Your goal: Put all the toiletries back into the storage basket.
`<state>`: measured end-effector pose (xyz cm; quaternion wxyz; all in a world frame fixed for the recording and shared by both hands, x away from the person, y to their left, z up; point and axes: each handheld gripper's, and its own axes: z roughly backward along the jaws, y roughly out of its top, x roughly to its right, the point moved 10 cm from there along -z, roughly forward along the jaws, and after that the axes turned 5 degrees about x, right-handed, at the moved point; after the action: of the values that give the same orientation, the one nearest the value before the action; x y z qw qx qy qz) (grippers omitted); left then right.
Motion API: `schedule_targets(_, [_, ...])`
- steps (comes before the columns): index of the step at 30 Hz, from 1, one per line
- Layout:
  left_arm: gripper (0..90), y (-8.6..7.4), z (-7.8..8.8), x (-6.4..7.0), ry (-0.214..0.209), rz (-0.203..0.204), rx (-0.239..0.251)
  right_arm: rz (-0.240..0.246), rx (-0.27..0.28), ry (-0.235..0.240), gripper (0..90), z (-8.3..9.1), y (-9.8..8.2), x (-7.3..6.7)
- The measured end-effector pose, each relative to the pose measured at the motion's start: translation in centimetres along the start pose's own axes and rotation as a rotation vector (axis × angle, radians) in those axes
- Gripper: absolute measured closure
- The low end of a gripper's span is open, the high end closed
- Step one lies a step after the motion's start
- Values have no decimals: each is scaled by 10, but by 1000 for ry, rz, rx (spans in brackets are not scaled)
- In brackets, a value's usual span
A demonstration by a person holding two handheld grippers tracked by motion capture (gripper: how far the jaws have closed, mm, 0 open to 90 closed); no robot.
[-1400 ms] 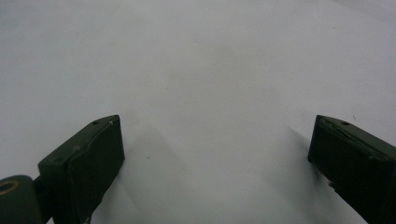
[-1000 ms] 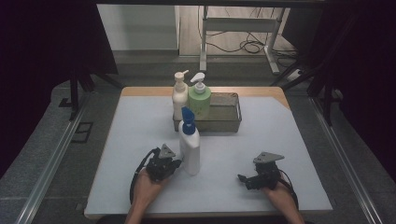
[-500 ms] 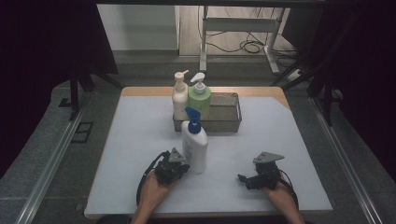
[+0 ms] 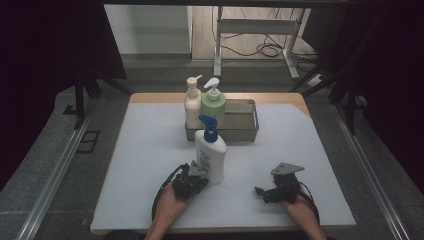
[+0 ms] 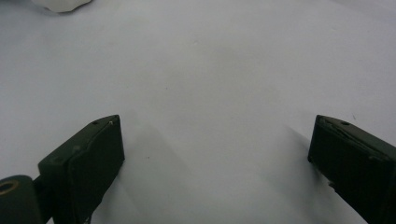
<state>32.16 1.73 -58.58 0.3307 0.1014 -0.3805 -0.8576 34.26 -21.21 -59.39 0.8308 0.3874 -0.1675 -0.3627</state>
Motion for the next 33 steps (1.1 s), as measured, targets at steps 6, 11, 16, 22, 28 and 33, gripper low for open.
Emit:
schedule_targets(6, [825, 0, 5, -2, -1, 19, 19, 0, 0, 0, 32, 0, 0, 0])
schedule_targets(11, [733, -2, 10, -5, 18, 26, 28, 1, -1, -1, 32, 0, 0, 0])
schedule_targets(16, [589, -3, 19, -11, 45, 34, 43, 2, -4, -2, 32, 0, 0, 0])
schedule_targets(22, [424, -4, 30, -15, 75, 45, 65, 0, -9, 0, 32, 0, 0, 0])
schedule_targets(28, [236, -11, 36, -22, 121, 44, 51, 0, -8, 0, 32, 0, 0, 0])
schedule_targets(33, [132, -16, 40, -27, 148, 51, 48, -1, -8, 1, 31, 0, 0, 0])
